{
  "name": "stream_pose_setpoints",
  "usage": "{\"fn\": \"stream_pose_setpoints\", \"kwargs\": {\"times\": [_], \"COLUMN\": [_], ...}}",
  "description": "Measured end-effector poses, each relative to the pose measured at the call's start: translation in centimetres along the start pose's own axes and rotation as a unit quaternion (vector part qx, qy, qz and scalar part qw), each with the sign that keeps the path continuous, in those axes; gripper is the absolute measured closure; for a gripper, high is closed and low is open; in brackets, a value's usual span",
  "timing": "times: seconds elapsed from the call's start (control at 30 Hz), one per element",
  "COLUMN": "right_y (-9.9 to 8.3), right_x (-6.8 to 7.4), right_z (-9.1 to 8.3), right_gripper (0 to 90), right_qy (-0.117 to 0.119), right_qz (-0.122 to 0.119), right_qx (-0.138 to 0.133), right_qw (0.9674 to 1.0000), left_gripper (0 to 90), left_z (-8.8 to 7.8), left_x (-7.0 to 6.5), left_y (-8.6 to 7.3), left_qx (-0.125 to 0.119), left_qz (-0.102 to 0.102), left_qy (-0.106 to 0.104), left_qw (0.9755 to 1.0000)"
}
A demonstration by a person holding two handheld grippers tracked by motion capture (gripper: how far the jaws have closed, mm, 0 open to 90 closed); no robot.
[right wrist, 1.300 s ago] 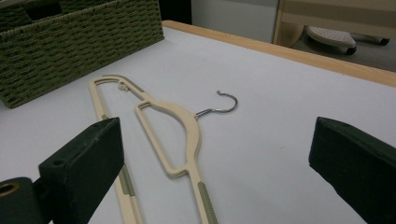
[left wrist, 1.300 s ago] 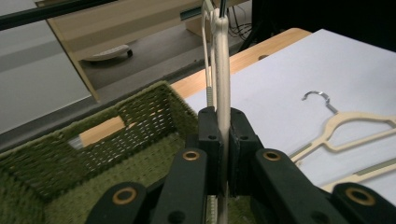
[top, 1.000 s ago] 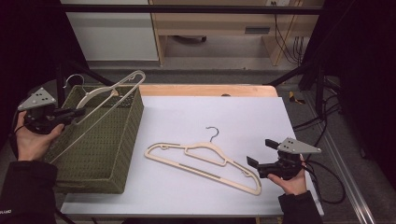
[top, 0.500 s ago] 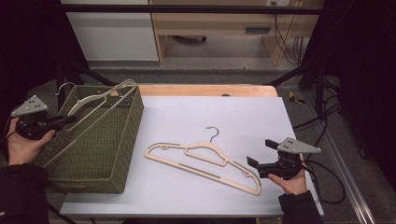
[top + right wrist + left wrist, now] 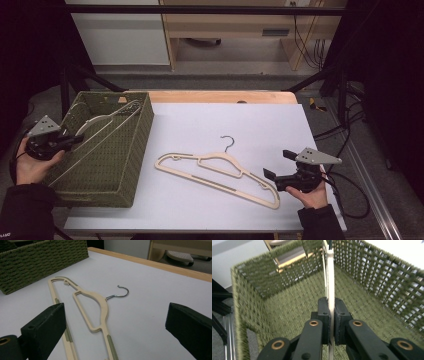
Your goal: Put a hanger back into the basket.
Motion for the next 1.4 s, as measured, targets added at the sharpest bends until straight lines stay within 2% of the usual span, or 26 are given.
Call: {"fn": "stream_pose_setpoints", "kwargs": {"times": [0.17, 0.4, 0.6, 0.7, 0.77, 1.0, 1.2, 1.3, 1.37, 1.4], "right_y": [0.0, 0.0, 0.0, 0.0, 0.0, 0.0, 0.0, 0.0, 0.0, 0.0], "right_x": [0.0, 0.1, 0.2, 0.2, 0.2, 0.3, 0.3, 0.4, 0.4, 0.4], "right_z": [0.1, 0.1, 0.0, 0.0, 0.0, 0.0, 0.1, 0.1, 0.1, 0.1], "right_gripper": [3.8, 3.8, 3.8, 3.8, 3.8, 3.8, 3.8, 3.8, 3.8, 3.8], "right_qy": [0.001, 0.001, 0.003, 0.003, 0.003, 0.004, 0.005, 0.006, 0.005, 0.005], "right_qz": [-0.002, -0.002, -0.003, -0.003, -0.003, -0.004, -0.006, -0.007, -0.007, -0.007], "right_qx": [0.001, 0.001, 0.001, 0.001, 0.0, 0.0, 0.001, 0.001, 0.0, 0.0], "right_qw": [1.0, 1.0, 1.0, 1.0, 1.0, 1.0, 1.0, 1.0, 1.0, 1.0], "left_gripper": [85.1, 85.0, 84.1, 82.1, 82.1, 80.4, 77.9, 76.1, 75.4, 75.2], "left_z": [0.6, 1.6, 1.8, 1.8, 1.9, 2.7, 3.7, 4.1, 4.5, 4.6], "left_x": [0.1, -0.3, -0.6, -1.1, -1.5, -2.9, -4.3, -4.6, -5.0, -5.0], "left_y": [-1.1, -1.8, -2.3, -2.0, -1.8, -1.8, -2.1, -2.3, -2.5, -2.5], "left_qx": [0.003, 0.024, 0.045, 0.035, 0.043, 0.071, 0.097, 0.105, 0.121, 0.122], "left_qz": [0.001, 0.02, 0.014, 0.012, 0.016, 0.031, 0.048, 0.049, 0.054, 0.057], "left_qy": [0.004, 0.007, -0.016, -0.035, -0.038, -0.057, -0.065, -0.067, -0.075, -0.074], "left_qw": [1.0, 0.9995, 0.9988, 0.9987, 0.9982, 0.9954, 0.992, 0.991, 0.9884, 0.9881]}}
Point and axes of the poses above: each handheld gripper's, and its own axes: z roughly forward along the jaws, y roughly out of its top, x roughly to its left, the point moved 4 cm from there along z, roughly forward along the jaws, and after that the axes turned 13 degrees about -y, right-handed, at the moved point
